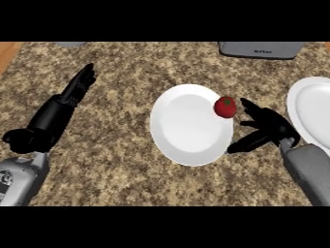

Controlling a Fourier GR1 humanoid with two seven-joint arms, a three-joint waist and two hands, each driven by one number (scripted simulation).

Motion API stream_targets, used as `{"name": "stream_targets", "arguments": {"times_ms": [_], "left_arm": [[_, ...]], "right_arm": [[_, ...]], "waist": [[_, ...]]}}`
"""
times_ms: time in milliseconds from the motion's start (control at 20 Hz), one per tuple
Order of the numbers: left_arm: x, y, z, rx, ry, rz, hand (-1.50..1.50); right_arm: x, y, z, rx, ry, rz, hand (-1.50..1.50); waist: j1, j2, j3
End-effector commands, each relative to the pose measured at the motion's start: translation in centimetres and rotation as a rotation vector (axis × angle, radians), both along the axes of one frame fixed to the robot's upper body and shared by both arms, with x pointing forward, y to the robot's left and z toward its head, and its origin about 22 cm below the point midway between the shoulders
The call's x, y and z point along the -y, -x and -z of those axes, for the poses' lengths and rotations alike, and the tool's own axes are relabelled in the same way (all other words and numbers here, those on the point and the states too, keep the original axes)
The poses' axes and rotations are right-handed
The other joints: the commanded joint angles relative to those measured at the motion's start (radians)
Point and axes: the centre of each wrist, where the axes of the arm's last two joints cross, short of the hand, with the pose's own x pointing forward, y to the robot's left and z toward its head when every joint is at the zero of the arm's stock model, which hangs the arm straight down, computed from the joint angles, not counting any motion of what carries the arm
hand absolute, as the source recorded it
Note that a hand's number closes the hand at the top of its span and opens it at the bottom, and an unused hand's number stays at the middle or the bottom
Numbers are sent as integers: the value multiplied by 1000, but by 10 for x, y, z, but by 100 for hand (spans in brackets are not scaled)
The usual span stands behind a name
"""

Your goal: Pick the tomato from the plate and place it in the plate

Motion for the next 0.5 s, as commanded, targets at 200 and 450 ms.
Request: {"name": "stream_targets", "arguments": {"times_ms": [200,450], "left_arm": [[-18,6,7,-13,4,-12,0],[-17,26,6,-3,6,-4,0]], "right_arm": [[-89,-52,-52,-143,360,-138,-150],[-115,-69,-58,-351,301,-127,-150]], "waist": [[-37,3,9],[-41,0,10]]}}
